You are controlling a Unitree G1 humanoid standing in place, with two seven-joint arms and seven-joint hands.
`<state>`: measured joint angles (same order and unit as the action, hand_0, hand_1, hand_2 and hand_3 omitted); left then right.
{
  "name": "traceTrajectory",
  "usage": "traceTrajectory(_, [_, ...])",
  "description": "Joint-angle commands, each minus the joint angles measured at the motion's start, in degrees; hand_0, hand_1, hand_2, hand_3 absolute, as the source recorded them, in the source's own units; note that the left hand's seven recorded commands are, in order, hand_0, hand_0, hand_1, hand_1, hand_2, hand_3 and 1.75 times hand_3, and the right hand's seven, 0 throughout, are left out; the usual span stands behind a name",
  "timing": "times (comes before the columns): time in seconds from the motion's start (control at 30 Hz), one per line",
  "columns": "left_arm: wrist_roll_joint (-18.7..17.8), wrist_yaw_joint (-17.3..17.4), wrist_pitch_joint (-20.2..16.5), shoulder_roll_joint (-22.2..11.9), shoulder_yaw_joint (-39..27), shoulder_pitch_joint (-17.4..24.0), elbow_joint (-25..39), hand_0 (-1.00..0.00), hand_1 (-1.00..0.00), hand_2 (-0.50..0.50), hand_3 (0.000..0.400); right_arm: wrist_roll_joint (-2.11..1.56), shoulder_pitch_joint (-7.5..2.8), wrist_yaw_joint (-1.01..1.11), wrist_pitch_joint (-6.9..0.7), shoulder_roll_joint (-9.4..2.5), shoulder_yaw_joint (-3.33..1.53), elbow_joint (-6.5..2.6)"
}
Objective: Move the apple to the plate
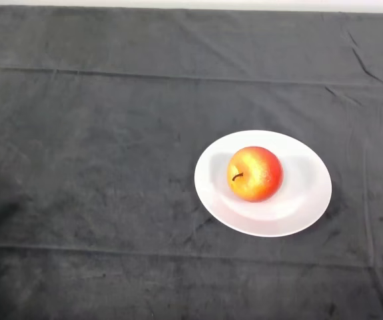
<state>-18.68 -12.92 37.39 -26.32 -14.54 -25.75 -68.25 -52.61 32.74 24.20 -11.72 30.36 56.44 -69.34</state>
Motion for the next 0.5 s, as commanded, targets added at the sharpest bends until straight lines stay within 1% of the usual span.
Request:
traceTrajectory(0.03, [1.6, 0.3, -0.8, 0.2, -1.0, -0.5, -1.6, 0.0, 0.0, 0.0, 0.0, -0.86, 0.19, 0.38, 0.2, 0.55, 0.11, 0.96])
traceTrajectory(0.5, [2.8, 0.0, -0.8, 0.7, -1.7, -0.9, -1.6, 0.0, 0.0, 0.0, 0.0, -0.85, 0.19, 0.38, 0.2, 0.54, 0.12, 0.98])
